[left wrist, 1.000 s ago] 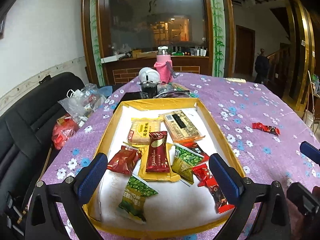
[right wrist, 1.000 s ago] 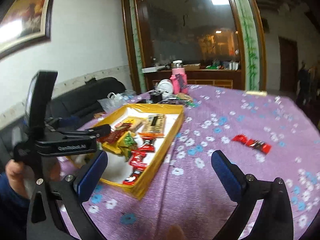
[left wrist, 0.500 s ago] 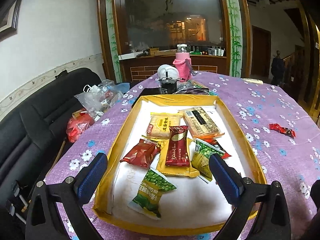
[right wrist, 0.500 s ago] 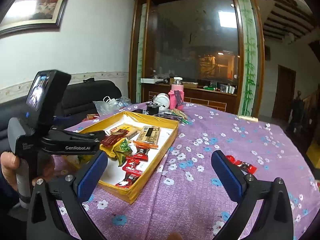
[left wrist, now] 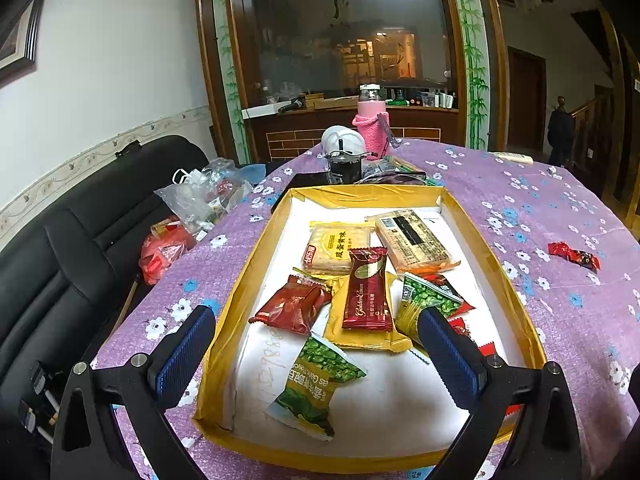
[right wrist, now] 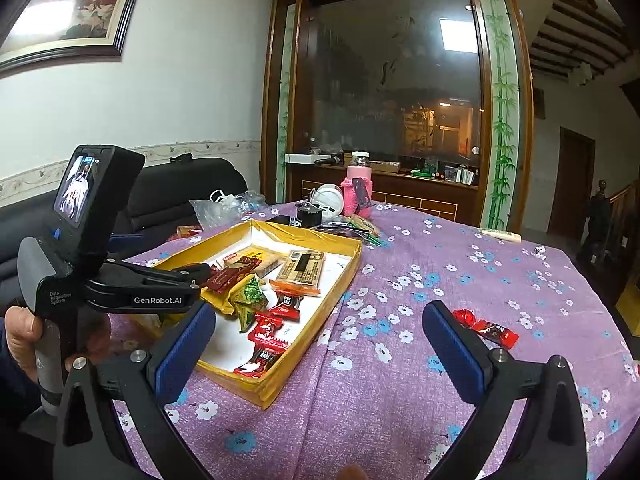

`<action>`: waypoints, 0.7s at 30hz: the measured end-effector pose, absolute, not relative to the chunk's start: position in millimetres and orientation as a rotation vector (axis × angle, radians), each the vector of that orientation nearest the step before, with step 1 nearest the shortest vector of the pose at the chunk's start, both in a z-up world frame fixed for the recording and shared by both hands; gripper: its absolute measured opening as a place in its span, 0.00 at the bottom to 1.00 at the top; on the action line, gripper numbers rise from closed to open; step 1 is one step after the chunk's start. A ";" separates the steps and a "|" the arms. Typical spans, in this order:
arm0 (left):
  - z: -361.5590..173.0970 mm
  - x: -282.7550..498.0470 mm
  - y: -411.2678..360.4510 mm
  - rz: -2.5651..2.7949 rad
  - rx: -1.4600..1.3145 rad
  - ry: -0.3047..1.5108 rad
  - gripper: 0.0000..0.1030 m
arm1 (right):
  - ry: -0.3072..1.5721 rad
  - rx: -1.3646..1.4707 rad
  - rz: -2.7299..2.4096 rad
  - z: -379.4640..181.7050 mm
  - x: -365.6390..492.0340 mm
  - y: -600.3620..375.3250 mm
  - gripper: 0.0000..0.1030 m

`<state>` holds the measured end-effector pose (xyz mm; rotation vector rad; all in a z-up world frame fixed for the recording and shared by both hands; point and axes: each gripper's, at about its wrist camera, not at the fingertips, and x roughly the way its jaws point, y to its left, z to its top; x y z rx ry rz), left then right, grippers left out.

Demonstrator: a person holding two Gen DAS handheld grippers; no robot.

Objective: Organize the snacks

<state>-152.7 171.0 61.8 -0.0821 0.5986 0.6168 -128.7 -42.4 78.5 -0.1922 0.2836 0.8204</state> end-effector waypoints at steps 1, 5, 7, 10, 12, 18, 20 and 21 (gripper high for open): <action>61.3 -152.5 171.4 0.616 -0.083 0.601 0.99 | 0.283 -0.196 0.821 78.7 -129.3 -41.5 1.00; 59.8 -153.2 172.0 0.614 -0.081 0.608 0.99 | 0.287 -0.197 0.843 79.7 -129.4 -37.0 1.00; 59.4 -154.0 171.8 0.614 -0.078 0.607 0.99 | 0.287 -0.196 0.850 80.3 -130.3 -35.9 1.00; 59.4 -156.2 172.1 0.617 -0.077 0.602 0.99 | 0.292 -0.192 0.863 81.0 -132.1 -34.9 1.00; 59.2 -156.8 171.9 0.616 -0.077 0.603 0.99 | 0.295 -0.191 0.872 81.2 -134.0 -33.6 1.00; 60.0 -159.6 170.3 0.614 -0.068 0.594 0.99 | 0.299 -0.183 0.888 82.5 -138.1 -32.4 1.00; 60.7 -161.2 169.1 0.616 -0.065 0.590 0.99 | 0.296 -0.181 0.890 83.3 -139.5 -31.8 1.00; 61.0 -162.0 169.0 0.616 -0.063 0.588 0.99 | 0.296 -0.181 0.890 83.5 -140.3 -31.5 1.00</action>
